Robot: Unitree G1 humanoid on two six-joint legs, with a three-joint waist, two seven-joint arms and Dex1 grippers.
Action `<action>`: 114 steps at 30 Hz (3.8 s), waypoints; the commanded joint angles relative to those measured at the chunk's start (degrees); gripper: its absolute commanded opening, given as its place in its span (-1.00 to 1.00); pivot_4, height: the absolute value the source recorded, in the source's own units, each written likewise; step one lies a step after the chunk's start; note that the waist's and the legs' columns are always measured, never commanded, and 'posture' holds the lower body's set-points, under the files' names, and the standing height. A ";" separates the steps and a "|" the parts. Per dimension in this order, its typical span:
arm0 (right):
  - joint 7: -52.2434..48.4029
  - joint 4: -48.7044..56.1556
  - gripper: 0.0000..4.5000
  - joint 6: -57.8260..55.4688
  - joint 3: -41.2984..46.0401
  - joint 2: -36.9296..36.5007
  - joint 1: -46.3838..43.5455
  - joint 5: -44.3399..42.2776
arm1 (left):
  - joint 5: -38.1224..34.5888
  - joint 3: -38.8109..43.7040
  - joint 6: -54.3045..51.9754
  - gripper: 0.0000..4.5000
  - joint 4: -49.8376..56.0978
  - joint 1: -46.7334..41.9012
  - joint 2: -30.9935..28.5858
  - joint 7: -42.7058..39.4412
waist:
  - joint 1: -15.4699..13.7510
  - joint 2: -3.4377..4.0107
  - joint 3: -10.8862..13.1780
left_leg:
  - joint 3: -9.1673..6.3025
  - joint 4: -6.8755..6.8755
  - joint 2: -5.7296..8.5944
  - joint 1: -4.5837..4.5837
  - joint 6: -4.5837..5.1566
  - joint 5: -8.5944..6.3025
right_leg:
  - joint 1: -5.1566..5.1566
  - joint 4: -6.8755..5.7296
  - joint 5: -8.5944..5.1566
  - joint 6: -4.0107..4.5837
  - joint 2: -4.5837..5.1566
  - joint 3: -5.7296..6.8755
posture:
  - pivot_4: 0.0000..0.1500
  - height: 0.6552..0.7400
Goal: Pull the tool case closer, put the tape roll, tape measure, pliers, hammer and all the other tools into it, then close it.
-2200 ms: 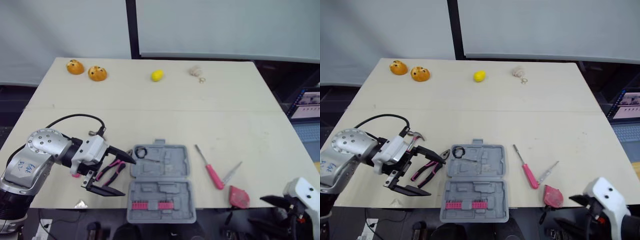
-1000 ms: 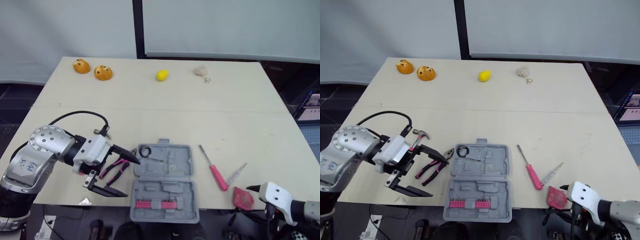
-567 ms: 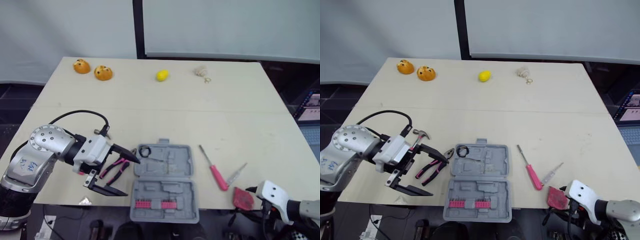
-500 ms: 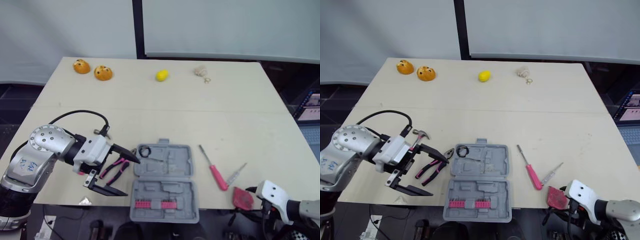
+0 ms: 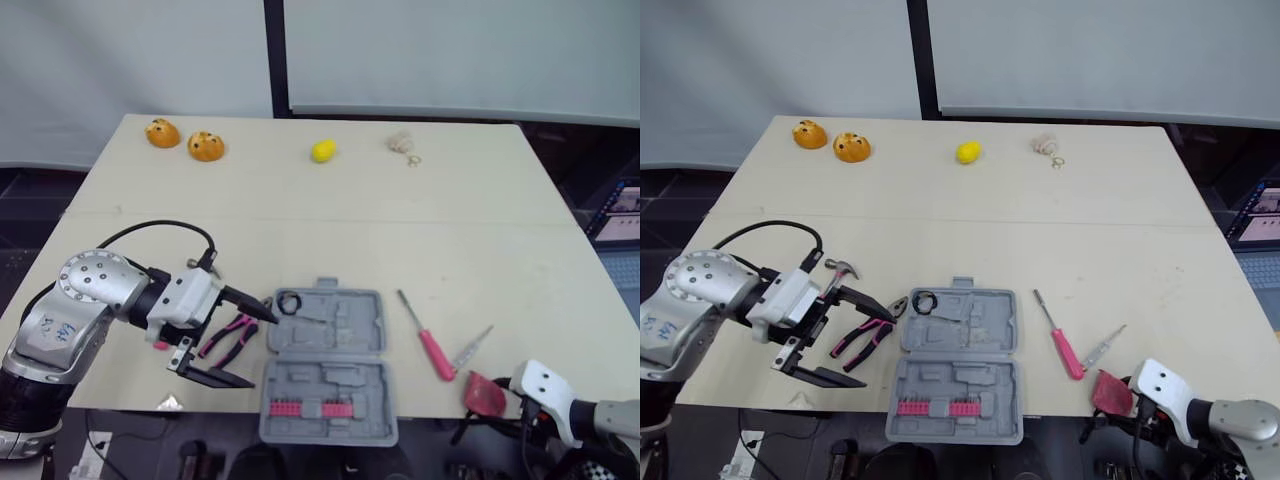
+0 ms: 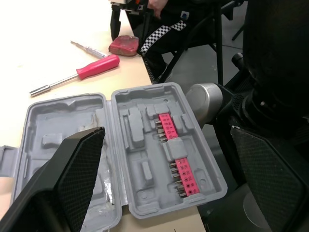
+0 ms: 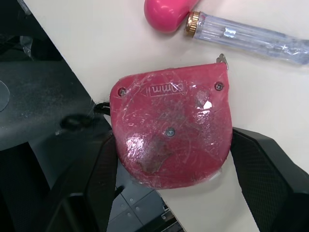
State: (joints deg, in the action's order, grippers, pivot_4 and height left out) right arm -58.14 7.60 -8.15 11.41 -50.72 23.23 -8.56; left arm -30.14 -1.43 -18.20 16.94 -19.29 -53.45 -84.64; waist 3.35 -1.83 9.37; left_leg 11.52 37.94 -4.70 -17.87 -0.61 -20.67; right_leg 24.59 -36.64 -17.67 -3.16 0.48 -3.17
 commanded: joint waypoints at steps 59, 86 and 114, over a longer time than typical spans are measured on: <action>-6.55 -10.10 0.99 -42.03 -53.21 17.57 -79.85 12.51 | 11.84 -1.67 17.23 1.00 -22.09 -6.22 8.23 4.09 | 2.09 0.17 -0.01 | 0.15 0.68 -0.17 -0.76 -0.12 0.02 | 1.17 -1.13 -0.15 0.23 -0.03 0.06 | 1.00 1.00; 4.62 -11.45 0.18 -4.67 -22.40 23.90 -44.81 1.01 | 11.39 -1.53 14.48 1.00 -19.32 -7.88 8.04 4.37 | 1.62 0.09 -0.05 | 0.17 0.50 -0.09 -0.63 -0.26 0.03 | 1.01 -1.02 -0.16 0.24 -0.08 0.09 | 1.00 1.00; 11.74 -20.02 0.18 -16.13 -28.67 25.42 -41.20 8.22 | 12.26 -1.84 16.50 1.00 -21.51 -10.06 8.37 4.21 | 1.54 -0.48 -1.01 | 0.19 0.33 -0.16 -0.25 -0.28 0.04 | 0.76 -1.04 -0.19 0.27 -0.09 -0.02 | 1.00 1.00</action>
State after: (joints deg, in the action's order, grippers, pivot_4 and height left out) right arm -48.17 -7.21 -21.21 -13.91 -25.25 -21.29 -3.94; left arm -17.78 -3.44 -2.41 -5.11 -28.48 -45.04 -80.26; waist 4.89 -2.31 8.36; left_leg 11.71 38.26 -4.85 -18.12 -0.89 -20.63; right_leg 25.34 -37.67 -17.86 -2.88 0.40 -3.18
